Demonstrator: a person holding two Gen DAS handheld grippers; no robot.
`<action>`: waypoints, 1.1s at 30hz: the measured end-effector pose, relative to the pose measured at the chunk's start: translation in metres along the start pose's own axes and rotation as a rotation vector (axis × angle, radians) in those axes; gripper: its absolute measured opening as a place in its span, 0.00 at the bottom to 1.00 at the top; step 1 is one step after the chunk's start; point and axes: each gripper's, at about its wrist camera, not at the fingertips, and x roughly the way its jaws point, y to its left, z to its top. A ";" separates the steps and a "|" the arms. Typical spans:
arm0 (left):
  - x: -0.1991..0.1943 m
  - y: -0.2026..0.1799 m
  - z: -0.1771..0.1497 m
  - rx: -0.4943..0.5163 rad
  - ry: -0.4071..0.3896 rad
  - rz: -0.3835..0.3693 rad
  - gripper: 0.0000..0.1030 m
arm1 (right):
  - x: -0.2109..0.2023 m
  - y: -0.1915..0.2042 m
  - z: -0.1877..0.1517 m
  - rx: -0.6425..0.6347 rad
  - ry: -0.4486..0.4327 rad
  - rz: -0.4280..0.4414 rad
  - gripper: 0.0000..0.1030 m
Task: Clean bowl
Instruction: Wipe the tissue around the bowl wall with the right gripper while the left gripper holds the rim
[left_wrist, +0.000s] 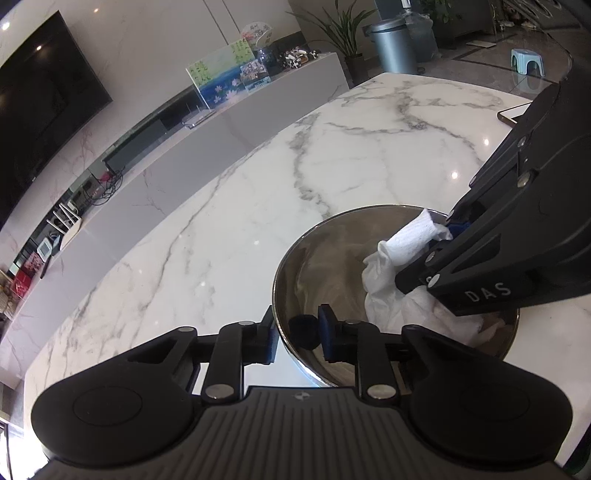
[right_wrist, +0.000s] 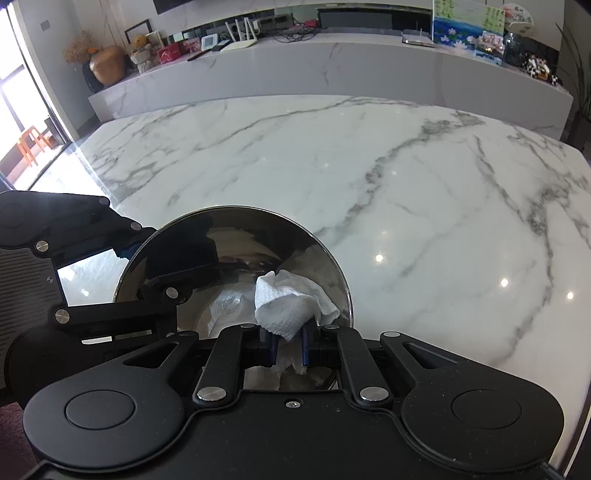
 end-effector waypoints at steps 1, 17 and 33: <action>0.000 0.000 0.000 -0.002 0.001 -0.003 0.19 | 0.000 -0.001 0.000 0.003 -0.001 0.003 0.08; 0.000 -0.008 0.003 0.041 -0.027 -0.012 0.16 | -0.001 -0.001 0.014 -0.010 -0.125 0.055 0.13; 0.001 -0.014 0.004 0.083 -0.049 0.004 0.15 | 0.009 -0.003 0.012 -0.020 0.046 0.172 0.13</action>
